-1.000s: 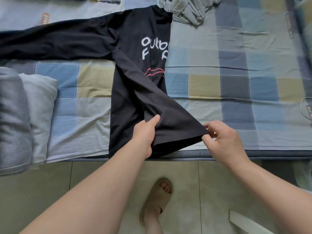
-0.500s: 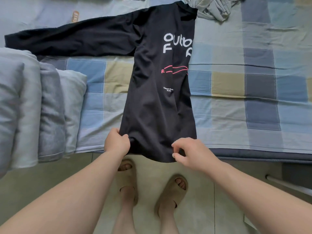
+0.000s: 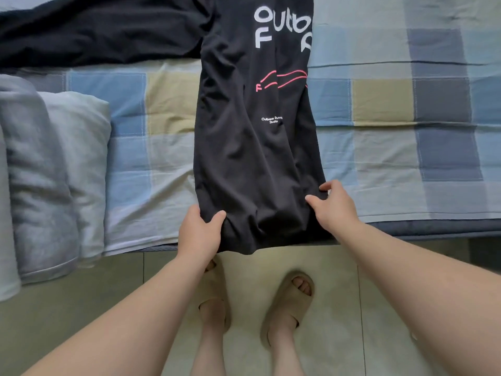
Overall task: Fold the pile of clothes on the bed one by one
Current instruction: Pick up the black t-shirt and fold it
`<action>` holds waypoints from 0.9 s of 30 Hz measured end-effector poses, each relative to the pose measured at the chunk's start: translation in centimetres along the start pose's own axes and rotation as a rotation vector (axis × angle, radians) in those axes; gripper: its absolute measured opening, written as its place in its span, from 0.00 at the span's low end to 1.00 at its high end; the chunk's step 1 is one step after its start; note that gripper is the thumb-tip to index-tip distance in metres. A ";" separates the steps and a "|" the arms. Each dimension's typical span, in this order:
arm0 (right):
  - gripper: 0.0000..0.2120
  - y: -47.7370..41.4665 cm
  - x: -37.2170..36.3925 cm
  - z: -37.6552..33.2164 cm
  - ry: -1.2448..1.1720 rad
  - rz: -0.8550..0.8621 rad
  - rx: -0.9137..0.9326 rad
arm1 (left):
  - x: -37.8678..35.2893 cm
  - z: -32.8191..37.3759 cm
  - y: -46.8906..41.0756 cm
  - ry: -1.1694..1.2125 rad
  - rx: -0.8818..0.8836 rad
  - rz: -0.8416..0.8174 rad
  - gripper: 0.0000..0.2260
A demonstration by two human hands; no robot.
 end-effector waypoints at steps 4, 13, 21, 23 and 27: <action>0.04 0.2 2.1 -0.1 0.067 0.080 0.102 | 0.7 0.2 0.4 0.053 0.032 0.039 0.06; 0.15 1.2 4.6 -0.8 0.455 0.158 0.324 | -0.8 1.1 2.4 0.224 0.118 0.005 0.01; 0.15 -1.8 -0.9 -1.7 0.617 -0.044 0.184 | 0.5 -0.3 1.4 0.079 0.068 0.120 0.05; 0.09 -2.2 -0.9 -1.7 0.605 -0.042 0.168 | 0.2 -0.8 1.3 0.013 0.072 0.108 0.05; 0.08 -2.7 2.7 1.3 0.427 0.086 0.073 | -0.2 -1.3 1.6 -0.066 0.083 0.141 0.11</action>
Point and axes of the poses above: each hand's wrist, its own y-axis away from the middle knuckle, its own x-axis out of the back of the hand, z = x × y, the point moved 10 cm from there along -y, towards the middle knuckle, and after that the axes turned 7 degrees about y, right-handed, at the moved point
